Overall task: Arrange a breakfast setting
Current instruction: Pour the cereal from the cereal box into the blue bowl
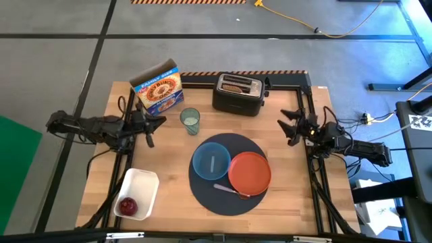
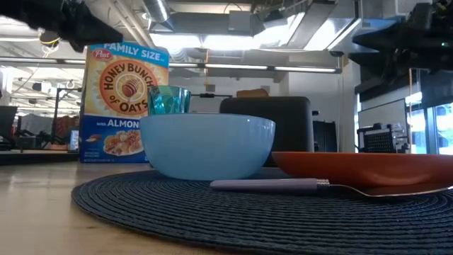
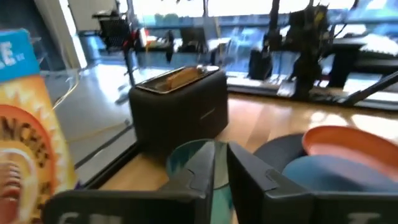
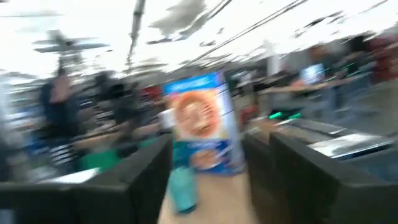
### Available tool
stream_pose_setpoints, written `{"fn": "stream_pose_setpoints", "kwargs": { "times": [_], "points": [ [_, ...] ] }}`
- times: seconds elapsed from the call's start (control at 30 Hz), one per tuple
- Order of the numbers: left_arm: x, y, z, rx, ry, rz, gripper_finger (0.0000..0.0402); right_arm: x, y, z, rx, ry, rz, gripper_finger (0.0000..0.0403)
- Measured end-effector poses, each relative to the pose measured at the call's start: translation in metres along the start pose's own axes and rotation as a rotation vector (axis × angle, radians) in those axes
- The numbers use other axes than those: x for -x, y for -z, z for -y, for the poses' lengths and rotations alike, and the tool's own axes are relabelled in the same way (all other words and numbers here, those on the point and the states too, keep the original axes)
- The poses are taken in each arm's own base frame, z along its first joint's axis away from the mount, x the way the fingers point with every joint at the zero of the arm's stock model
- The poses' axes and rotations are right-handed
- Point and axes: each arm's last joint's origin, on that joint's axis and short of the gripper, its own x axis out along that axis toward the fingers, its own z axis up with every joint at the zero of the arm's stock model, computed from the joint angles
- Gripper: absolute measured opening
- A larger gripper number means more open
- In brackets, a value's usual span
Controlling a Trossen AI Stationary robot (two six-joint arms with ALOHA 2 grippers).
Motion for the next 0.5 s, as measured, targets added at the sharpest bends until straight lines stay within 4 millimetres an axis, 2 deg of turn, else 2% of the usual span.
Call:
{"fn": "stream_pose_setpoints", "kwargs": {
  "times": [0.1, 0.3, 0.5],
  "points": [
    [-0.002, -0.015, 0.001, -0.021, -0.060, -0.094, 0.0084, 0.000, -0.002, 0.004, -0.051, 0.151, 0.032, 0.0300],
    [0.000, -0.037, -0.001, 0.026, -0.191, -0.290, 0.0172, 0.000, 0.005, 0.005, -0.042, 0.159, -0.033, 0.0314],
    [0.010, -0.044, -0.007, 0.155, -0.241, -0.503, 0.0228, 0.001, 0.009, 0.007, -0.013, 0.196, -0.065, 0.0311]
  ]
}}
